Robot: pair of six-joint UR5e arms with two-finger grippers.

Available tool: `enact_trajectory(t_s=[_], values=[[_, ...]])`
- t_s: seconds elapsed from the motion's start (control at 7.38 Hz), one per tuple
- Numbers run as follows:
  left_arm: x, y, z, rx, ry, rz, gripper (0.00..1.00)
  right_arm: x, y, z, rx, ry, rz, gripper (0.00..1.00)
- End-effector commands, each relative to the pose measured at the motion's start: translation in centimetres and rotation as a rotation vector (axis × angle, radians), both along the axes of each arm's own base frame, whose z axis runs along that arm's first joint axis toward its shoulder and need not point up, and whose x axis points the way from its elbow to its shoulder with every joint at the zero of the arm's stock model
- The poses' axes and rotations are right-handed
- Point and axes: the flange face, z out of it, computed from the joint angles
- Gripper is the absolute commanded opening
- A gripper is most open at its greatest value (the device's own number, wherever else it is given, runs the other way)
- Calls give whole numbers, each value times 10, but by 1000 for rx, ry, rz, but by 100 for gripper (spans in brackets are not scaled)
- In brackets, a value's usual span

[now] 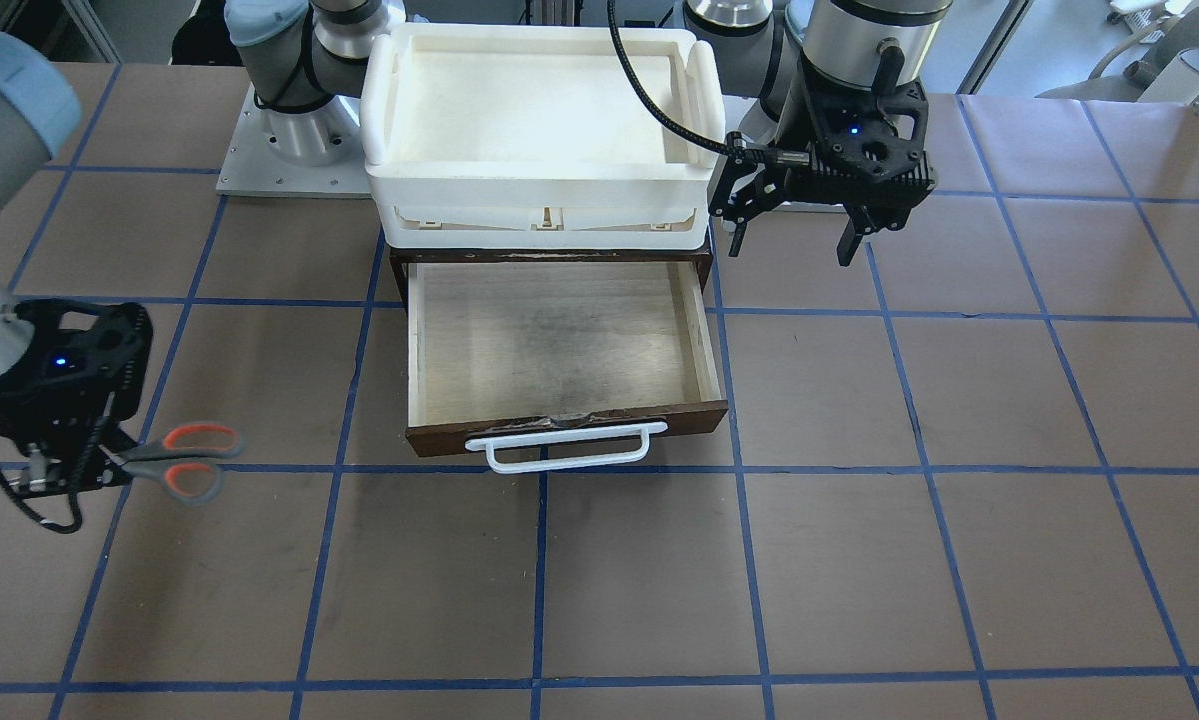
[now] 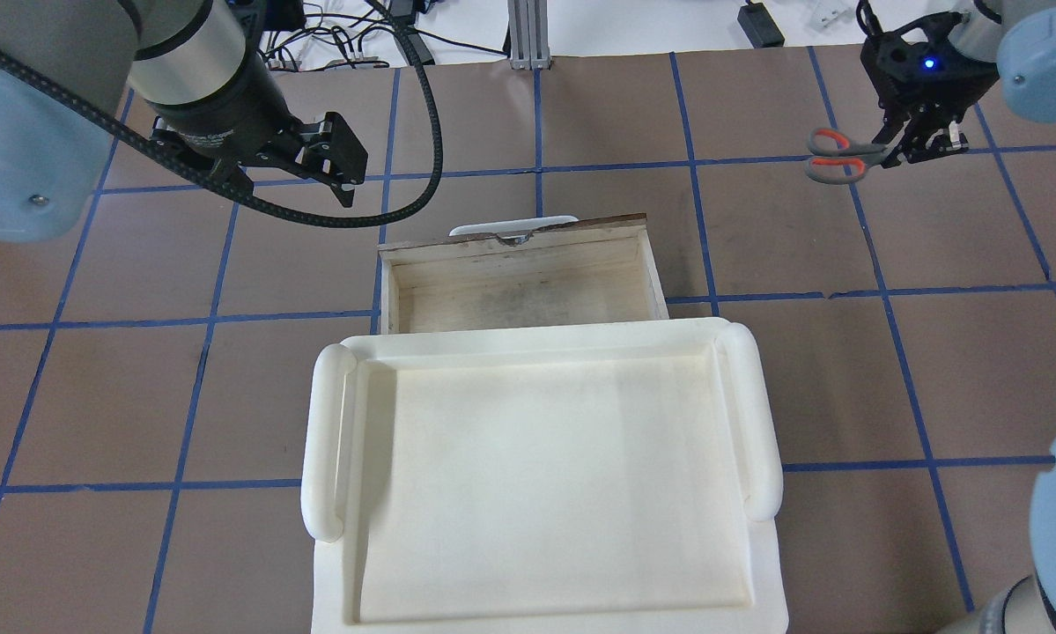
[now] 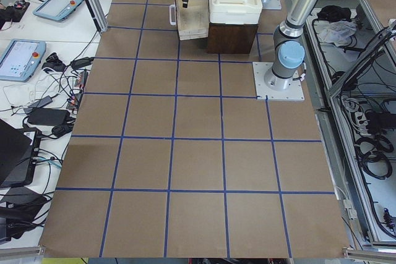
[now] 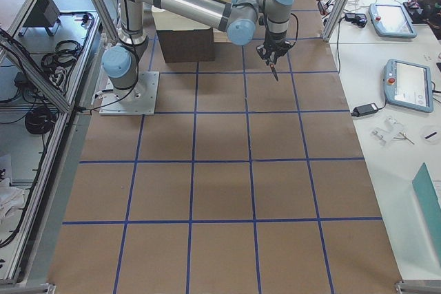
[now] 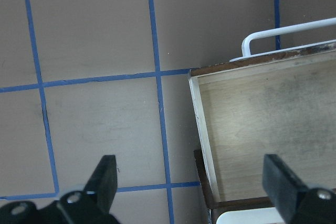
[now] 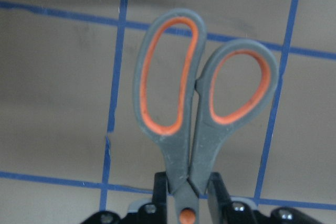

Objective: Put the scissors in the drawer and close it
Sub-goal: 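Carry the scissors with the right gripper over the open drawer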

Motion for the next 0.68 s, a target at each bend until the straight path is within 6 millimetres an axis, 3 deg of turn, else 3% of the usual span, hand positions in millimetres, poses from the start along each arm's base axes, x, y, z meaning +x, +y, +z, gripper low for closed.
enact_trajectory(t_s=[0.0,0.27,0.54], values=[[0,0,0,1,0,0,100,112,33,22,13,-1,-83,0],[0,0,0,1,0,0,100,210,66,20,18,-17,-176,0],[0,0,0,1,0,0,100,261,89,9,44,-19,-129,0]])
